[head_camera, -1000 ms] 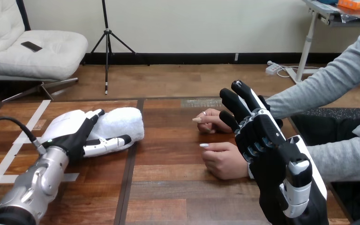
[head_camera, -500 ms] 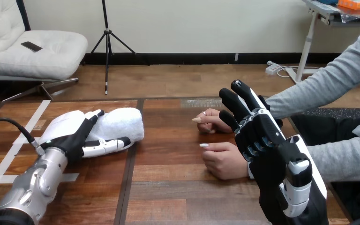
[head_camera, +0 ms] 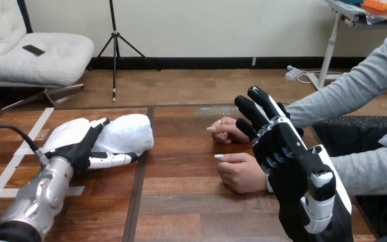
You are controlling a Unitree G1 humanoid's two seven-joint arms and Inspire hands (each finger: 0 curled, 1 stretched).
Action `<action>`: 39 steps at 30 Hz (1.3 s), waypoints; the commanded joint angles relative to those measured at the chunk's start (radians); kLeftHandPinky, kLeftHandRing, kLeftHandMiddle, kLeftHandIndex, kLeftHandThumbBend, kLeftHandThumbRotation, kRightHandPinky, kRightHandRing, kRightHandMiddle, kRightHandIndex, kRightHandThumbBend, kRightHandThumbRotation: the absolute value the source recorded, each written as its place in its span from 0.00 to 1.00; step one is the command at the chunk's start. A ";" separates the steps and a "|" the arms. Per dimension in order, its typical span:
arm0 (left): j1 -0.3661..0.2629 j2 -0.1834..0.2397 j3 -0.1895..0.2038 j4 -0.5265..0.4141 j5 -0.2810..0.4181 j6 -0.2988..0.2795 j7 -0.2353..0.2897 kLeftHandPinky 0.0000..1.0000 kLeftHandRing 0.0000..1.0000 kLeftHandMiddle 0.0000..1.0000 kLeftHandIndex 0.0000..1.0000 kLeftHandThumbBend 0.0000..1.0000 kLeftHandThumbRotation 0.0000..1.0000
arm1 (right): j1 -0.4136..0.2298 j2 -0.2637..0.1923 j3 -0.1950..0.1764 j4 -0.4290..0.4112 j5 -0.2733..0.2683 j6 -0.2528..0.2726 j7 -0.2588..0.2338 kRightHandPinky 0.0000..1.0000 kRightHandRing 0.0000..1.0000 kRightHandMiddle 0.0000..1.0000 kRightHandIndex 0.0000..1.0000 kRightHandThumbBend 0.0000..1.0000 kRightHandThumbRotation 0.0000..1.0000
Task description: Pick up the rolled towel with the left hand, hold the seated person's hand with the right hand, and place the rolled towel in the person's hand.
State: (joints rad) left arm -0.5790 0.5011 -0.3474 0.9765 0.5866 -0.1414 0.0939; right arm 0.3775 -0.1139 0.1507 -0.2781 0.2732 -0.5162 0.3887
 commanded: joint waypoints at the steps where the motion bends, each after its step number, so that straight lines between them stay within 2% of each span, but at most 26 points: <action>1: -0.065 -0.011 -0.021 0.022 0.025 0.032 0.005 0.95 0.93 0.93 0.91 0.84 0.49 | -0.059 0.014 -0.010 -0.018 0.010 -0.024 -0.002 1.00 1.00 0.94 0.95 0.92 1.00; 4: -0.080 -0.015 -0.029 0.037 0.044 0.047 0.022 0.93 0.92 0.92 0.90 0.85 0.45 | -0.059 0.013 -0.010 -0.018 0.013 -0.026 0.000 1.00 1.00 0.93 0.95 0.92 1.00; 10: -0.114 -0.023 -0.048 0.069 0.068 0.074 0.036 0.93 0.92 0.91 0.90 0.85 0.43 | -0.060 0.011 -0.011 -0.018 0.018 -0.031 0.004 1.00 1.00 0.93 0.95 0.92 1.00; 21: -0.167 -0.030 -0.055 0.088 0.079 0.104 -0.001 0.94 0.91 0.90 0.89 0.85 0.46 | -0.055 0.012 -0.010 -0.018 0.026 -0.037 0.008 1.00 1.00 0.94 0.95 0.92 1.00; 25: -0.176 -0.030 -0.050 0.072 0.075 0.120 -0.027 0.92 0.89 0.88 0.88 0.86 0.47 | -0.055 0.011 -0.011 -0.019 0.028 -0.037 0.009 1.00 1.00 0.94 0.95 0.92 1.00; 28: -0.180 -0.028 -0.036 0.042 0.058 0.138 -0.068 0.90 0.87 0.87 0.86 0.86 0.47 | -0.054 0.013 -0.012 -0.018 0.025 -0.040 0.006 1.00 1.00 0.94 0.95 0.92 1.00; 34: -0.185 -0.022 -0.019 -0.017 0.031 0.180 -0.160 0.72 0.86 0.85 0.84 0.85 0.48 | -0.053 0.014 -0.014 -0.019 0.021 -0.043 0.003 1.00 1.00 0.94 0.95 0.91 1.00; 39: -0.181 -0.015 -0.014 -0.071 0.023 0.212 -0.207 0.60 0.84 0.83 0.83 0.86 0.45 | -0.055 0.015 -0.014 -0.015 0.025 -0.048 0.006 1.00 1.00 0.94 0.95 0.91 1.00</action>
State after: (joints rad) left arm -0.7182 0.4784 -0.3708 0.9781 0.6253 0.0488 -0.0675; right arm 0.3775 -0.1141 0.1487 -0.2780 0.2787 -0.5298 0.3926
